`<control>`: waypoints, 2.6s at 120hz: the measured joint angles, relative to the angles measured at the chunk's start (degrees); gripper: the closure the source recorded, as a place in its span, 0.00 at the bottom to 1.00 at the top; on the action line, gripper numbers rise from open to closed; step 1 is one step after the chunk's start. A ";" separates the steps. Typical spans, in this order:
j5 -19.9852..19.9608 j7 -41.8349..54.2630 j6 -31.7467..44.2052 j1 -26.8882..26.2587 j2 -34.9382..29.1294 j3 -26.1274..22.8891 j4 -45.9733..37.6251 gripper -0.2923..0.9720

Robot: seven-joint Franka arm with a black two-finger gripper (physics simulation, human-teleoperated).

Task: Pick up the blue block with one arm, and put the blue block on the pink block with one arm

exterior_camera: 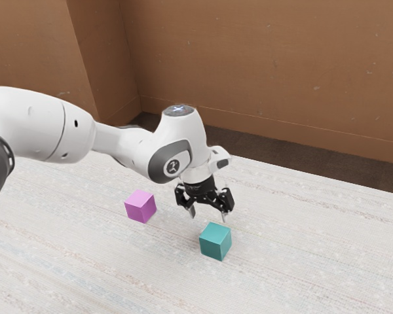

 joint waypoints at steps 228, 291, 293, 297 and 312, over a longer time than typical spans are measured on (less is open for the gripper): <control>-3.41 3.63 4.34 -2.30 0.11 -0.52 -6.96 0.23; -2.58 1.96 4.47 -1.54 -5.94 0.12 -8.15 0.47; -2.52 1.91 4.44 -1.29 -6.62 0.17 -8.54 0.47; -2.07 1.81 4.19 -1.07 -8.77 0.96 -9.54 0.47; 0.44 1.47 1.27 2.04 -15.82 3.43 -11.12 0.47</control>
